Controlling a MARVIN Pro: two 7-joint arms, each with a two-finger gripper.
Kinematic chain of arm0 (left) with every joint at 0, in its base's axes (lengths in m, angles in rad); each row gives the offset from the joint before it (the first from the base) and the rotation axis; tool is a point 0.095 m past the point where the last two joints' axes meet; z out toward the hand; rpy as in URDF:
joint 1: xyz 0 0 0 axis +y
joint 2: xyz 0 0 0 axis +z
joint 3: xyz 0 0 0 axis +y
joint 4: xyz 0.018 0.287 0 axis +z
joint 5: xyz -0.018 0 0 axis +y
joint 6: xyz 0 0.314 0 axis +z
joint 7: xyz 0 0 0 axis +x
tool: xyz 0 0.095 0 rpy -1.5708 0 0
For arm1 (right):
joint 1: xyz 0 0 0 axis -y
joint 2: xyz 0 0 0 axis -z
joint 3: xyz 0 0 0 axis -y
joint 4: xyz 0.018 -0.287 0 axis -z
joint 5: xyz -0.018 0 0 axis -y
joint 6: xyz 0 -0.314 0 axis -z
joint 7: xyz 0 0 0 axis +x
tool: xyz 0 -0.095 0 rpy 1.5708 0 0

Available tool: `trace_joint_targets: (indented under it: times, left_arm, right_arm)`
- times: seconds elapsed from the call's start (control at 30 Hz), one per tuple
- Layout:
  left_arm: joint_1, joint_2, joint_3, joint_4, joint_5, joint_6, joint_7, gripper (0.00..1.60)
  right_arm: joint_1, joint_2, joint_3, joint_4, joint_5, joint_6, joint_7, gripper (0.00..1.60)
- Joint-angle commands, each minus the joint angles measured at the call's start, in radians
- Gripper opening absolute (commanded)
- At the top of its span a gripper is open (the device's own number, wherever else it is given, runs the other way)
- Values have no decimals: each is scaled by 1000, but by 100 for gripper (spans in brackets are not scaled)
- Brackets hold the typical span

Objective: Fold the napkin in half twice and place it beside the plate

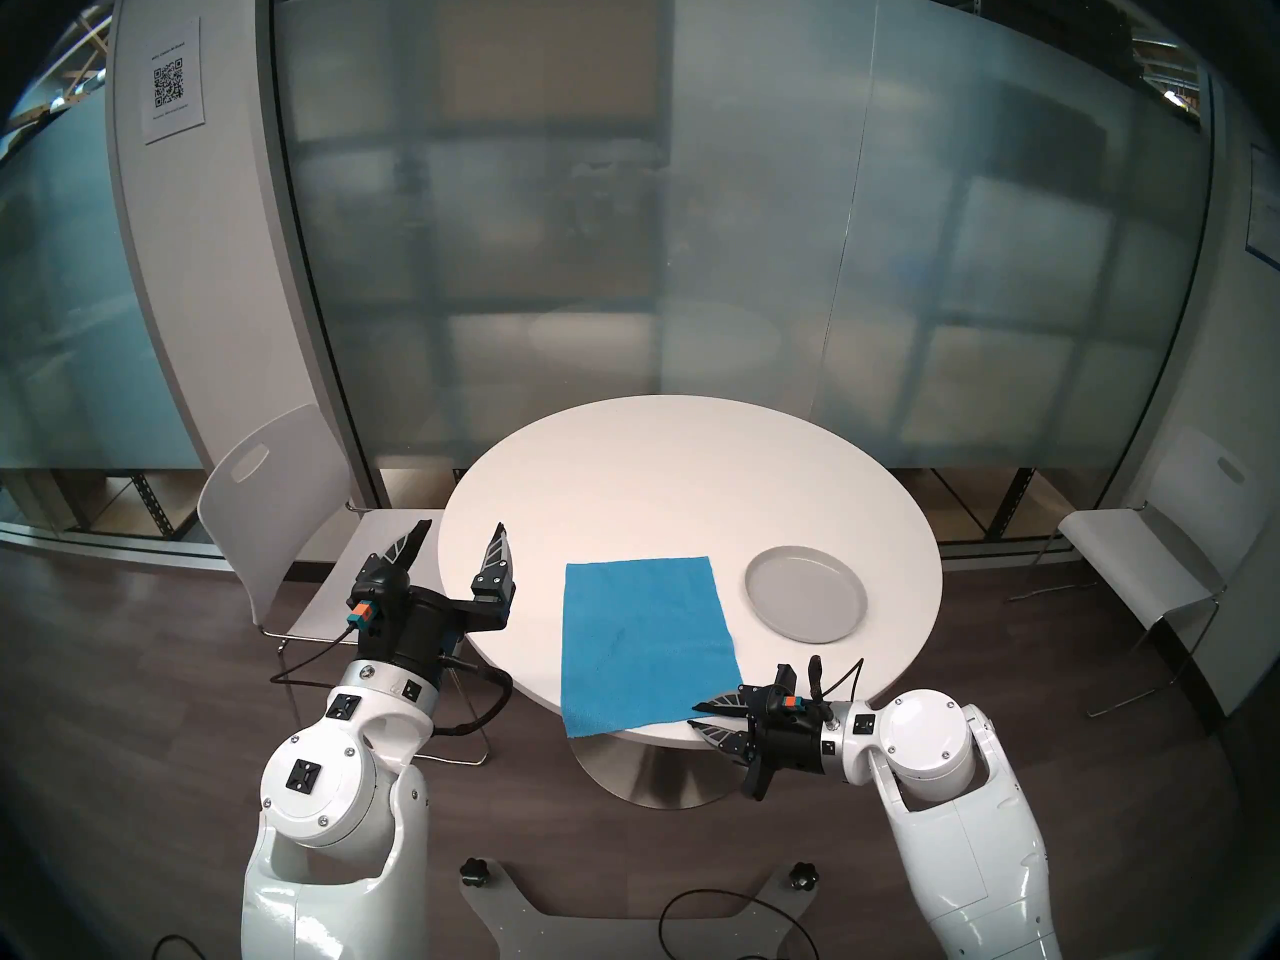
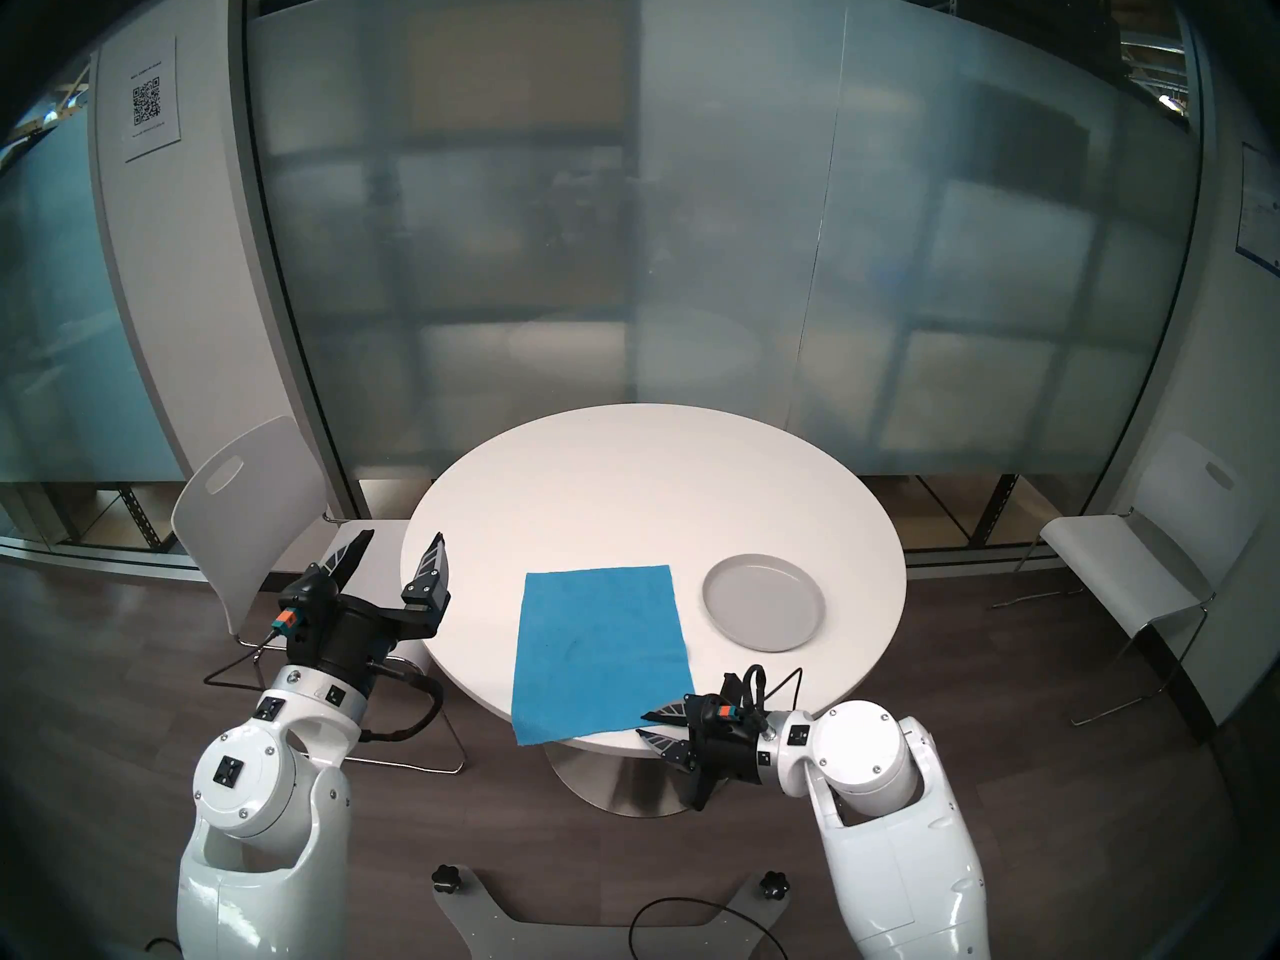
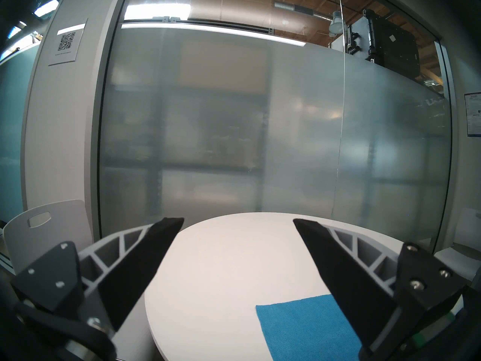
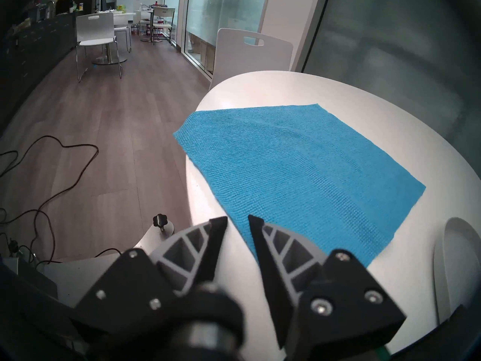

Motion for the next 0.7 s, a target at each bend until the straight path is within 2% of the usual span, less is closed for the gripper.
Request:
trace_joint_targets:
  times: [0.0, 0.67]
  left_arm:
    - [0, 0, 0, -20, 0, -2, 0, 160]
    - [0, 0, 0, -19, 0, -2, 0, 160]
  right_arm:
    - [15, 6, -7, -14, -4, 0, 10, 76]
    - [75, 24, -27, 17, -30, 9, 43, 78]
